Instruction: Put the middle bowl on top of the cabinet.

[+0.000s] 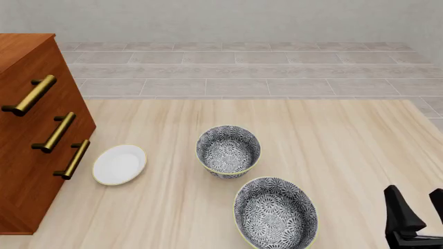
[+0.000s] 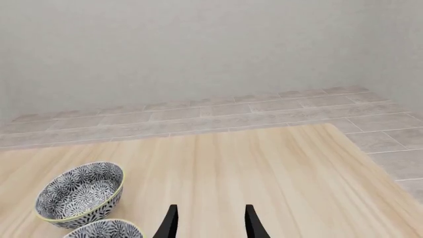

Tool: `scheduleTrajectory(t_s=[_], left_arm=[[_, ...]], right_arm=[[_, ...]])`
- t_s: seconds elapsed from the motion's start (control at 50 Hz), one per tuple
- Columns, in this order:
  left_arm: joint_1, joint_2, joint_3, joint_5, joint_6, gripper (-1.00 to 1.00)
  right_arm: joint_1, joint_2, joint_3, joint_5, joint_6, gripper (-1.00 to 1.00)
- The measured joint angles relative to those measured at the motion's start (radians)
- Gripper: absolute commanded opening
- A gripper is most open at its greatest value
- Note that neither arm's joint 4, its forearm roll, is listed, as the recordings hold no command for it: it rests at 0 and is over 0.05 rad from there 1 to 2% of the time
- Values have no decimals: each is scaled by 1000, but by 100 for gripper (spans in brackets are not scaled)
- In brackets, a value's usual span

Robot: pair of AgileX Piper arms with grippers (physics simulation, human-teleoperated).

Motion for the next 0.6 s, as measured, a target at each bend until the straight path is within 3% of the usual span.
scheduleTrajectory(t_s=[0.6], left_arm=[[40, -33, -80, 11, -20, 100]], right_arm=[[-1, -8, 0, 7, 2, 100]])
